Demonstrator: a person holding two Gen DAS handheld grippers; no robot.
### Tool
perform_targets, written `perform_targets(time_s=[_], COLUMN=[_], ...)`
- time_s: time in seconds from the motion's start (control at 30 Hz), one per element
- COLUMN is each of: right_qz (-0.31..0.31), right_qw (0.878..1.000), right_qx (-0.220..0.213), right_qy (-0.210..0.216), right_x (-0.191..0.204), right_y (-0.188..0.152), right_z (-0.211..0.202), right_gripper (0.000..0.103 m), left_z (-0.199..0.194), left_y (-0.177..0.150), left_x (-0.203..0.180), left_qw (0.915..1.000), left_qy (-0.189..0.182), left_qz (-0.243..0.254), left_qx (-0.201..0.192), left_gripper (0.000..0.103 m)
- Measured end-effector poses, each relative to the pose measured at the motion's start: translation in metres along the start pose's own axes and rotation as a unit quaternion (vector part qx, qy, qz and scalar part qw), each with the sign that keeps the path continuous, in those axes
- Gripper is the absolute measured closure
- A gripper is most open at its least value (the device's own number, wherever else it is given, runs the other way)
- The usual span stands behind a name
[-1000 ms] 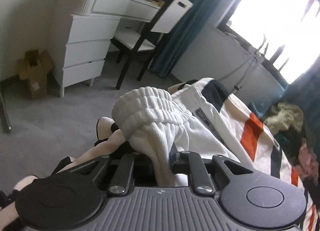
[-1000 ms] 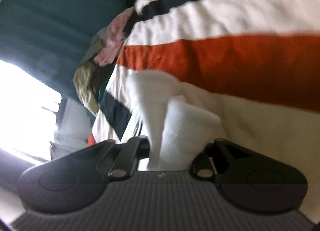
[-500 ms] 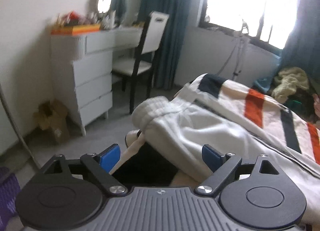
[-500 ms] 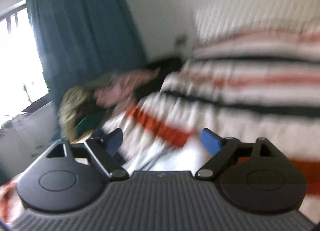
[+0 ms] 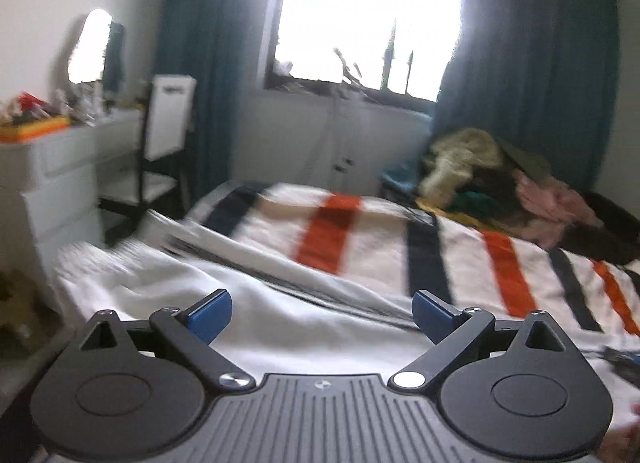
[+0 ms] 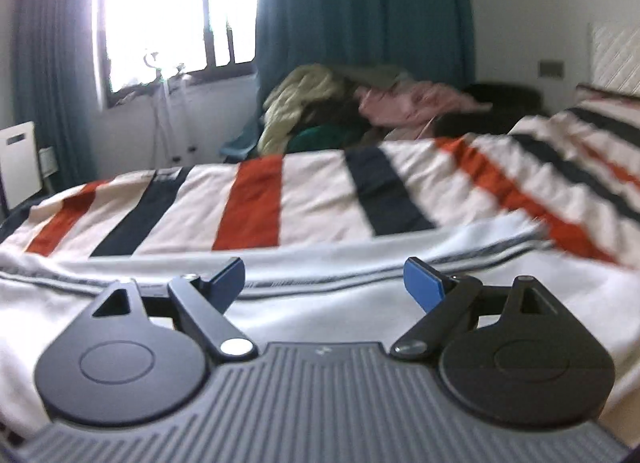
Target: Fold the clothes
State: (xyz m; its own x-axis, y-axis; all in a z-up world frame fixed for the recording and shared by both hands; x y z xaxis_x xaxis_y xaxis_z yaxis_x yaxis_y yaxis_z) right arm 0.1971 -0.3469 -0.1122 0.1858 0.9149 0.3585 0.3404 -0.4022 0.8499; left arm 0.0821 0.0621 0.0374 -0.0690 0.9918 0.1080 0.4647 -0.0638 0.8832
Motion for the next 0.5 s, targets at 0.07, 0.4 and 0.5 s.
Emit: perform_targets(time_s=[0.07, 0.4, 0.5], right_qz=[-0.015, -0.025, -0.030], right_qw=[1.000, 0.998, 0.998], right_qx=[0.017, 0.056, 0.050], right_qy=[-0.006, -0.013, -0.017], right_x=[0.004, 0.004, 0.004], right_y=[-0.012, -0.046, -0.047], right_z=[0.012, 0.033, 0.032], right_gripper=[0.015, 0.012, 0.012], left_z=[0.015, 0.062, 0.067], left_y=[-0.013, -0.069, -0.074], left_x=[-0.029, -0.082, -0.082], left_qw=[0.9996, 0.9935, 0.9925], left_qy=[-0.027, -0.052, -0.053], left_qz=[-0.001, 0.079, 0.087], left_qx=[0.009, 0.063, 0.068], left_gripper=[0.005, 0.005, 0.005])
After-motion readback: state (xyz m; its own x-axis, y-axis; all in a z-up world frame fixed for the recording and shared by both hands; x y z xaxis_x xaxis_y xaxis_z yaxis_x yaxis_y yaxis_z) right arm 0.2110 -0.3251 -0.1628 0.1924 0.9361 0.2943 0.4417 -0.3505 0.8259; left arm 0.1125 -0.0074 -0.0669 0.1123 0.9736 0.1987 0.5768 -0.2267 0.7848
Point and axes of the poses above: each gripper's, at about its wrist camera, not at the fingertips, and z roughly the way its jaws point, x to its left, y to its top, the point moved 5 cm from there along z, roughly the way its jaws point, and after that the axes turned 15 degrees about z, right-handed, at the moved point
